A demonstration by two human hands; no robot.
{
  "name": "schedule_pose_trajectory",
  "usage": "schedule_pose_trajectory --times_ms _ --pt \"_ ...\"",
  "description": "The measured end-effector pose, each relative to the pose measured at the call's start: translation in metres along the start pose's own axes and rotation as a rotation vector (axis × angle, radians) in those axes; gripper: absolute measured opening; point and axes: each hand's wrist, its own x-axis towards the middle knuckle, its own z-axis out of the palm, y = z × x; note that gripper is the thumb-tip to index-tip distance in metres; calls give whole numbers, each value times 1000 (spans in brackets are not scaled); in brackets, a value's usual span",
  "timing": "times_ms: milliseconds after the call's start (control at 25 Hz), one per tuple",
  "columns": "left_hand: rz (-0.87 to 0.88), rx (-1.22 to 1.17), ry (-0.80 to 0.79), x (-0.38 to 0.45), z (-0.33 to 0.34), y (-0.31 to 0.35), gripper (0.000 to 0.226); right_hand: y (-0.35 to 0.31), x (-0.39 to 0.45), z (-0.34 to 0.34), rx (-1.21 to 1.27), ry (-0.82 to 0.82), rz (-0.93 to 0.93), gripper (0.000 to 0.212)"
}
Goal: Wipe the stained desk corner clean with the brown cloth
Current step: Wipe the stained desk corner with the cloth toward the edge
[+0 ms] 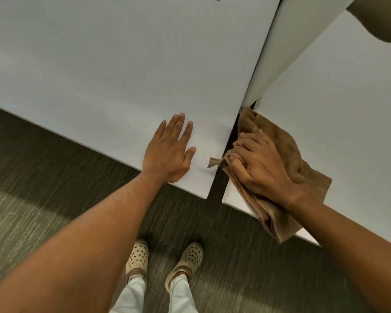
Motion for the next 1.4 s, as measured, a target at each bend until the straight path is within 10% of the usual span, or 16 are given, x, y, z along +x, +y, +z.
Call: schedule_pose_trajectory --times_ms 640,1160,1400 --pt "-1 19 -10 1 -1 2 70 -13 -21 -7 278 171 459 60" --pt "49 33 -6 -1 -2 6 62 -76 -108 27 43 251 789 53" --pt "81 12 -22 -10 -1 5 64 -53 -126 4 -119 112 506 63"
